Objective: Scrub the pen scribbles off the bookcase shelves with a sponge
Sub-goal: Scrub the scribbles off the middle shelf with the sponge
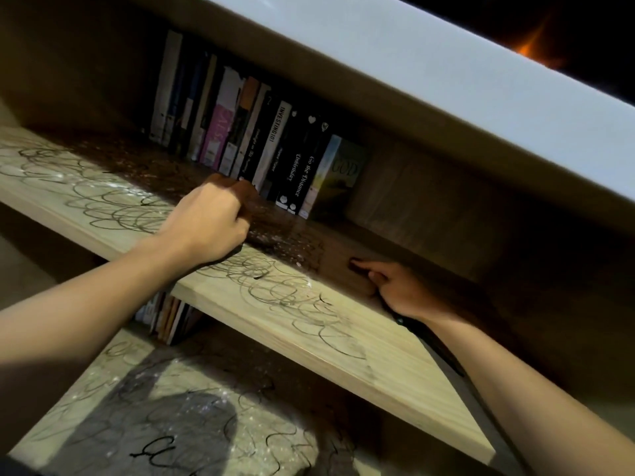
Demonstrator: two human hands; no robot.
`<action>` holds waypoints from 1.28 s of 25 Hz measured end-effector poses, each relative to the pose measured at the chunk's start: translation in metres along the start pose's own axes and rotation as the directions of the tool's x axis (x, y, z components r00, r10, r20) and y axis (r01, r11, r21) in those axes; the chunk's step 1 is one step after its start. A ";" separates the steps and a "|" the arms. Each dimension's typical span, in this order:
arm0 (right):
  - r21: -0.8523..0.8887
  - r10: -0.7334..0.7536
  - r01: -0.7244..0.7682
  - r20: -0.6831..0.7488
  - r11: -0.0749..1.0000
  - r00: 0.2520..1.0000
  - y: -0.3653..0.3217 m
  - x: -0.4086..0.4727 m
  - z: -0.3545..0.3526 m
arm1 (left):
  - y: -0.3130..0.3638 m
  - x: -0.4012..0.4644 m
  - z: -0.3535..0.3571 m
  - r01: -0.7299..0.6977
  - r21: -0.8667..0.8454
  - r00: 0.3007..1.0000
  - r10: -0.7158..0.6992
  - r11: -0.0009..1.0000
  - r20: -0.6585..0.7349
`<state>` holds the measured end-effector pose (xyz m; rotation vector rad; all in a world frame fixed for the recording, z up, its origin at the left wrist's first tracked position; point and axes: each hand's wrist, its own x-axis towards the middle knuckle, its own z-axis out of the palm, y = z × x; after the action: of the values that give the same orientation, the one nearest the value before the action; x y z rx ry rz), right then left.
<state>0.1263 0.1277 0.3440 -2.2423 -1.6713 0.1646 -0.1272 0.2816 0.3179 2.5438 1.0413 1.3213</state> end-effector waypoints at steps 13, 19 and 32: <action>0.080 0.006 -0.006 0.009 0.997 1.000 -0.009 -0.002 0.006 | 0.003 -0.005 -0.006 0.024 0.006 1.000 -0.024 1.000 0.014; 0.146 -0.394 0.376 0.132 0.915 0.909 -0.017 -0.092 0.005 | -0.001 -0.001 -0.001 0.014 -0.045 1.000 -0.014 0.999 0.001; 0.076 -0.222 0.217 0.065 0.973 0.973 -0.032 -0.136 0.009 | -0.009 -0.001 0.002 0.000 0.016 1.000 0.000 1.000 0.010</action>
<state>0.0540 0.0087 0.3315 -2.0060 -1.9079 0.2479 -0.1306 0.2888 0.3126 2.5590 1.0539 1.3036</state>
